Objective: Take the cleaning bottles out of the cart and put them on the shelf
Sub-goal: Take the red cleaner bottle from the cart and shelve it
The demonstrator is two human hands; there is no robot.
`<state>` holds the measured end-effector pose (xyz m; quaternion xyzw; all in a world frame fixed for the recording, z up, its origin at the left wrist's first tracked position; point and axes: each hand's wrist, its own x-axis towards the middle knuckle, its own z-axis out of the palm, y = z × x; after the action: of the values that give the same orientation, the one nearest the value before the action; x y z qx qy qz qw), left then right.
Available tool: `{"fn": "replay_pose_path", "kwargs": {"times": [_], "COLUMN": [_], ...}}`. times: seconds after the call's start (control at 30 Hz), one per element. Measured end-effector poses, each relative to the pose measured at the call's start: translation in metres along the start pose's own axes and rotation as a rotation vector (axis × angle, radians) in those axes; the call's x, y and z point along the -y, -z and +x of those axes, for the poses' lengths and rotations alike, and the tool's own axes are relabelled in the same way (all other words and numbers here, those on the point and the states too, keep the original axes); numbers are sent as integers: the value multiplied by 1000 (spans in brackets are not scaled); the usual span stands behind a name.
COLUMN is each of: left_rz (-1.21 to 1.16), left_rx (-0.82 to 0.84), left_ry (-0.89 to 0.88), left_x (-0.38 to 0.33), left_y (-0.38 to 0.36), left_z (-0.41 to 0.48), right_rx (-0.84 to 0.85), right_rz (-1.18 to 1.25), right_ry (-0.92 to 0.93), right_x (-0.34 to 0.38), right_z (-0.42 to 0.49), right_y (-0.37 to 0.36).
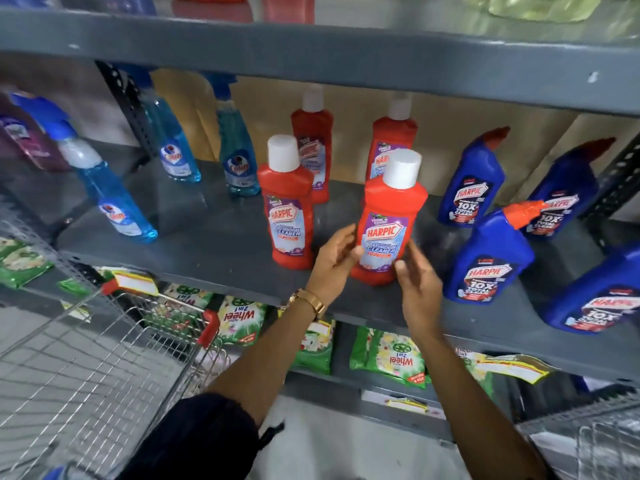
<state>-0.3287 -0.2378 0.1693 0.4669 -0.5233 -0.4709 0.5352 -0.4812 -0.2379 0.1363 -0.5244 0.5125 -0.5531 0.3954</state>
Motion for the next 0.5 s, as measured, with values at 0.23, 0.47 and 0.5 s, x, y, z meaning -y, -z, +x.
{"fn": "replay_pose_path", "kwargs": {"times": [0.23, 0.47, 0.5], "left_rz": [-2, 166, 176], "left_rx": [-209, -1013, -1062], "left_ry": [77, 557, 705], "left_x": [14, 96, 115], "left_y": [86, 260, 281], "left_z": [-120, -278, -304], "right_rx": [106, 947, 1056], "right_rz": [-29, -293, -340], "right_ry": [118, 211, 193], "right_x": [7, 4, -2], "right_z": [-116, -203, -219], "right_y": [-76, -249, -272]}}
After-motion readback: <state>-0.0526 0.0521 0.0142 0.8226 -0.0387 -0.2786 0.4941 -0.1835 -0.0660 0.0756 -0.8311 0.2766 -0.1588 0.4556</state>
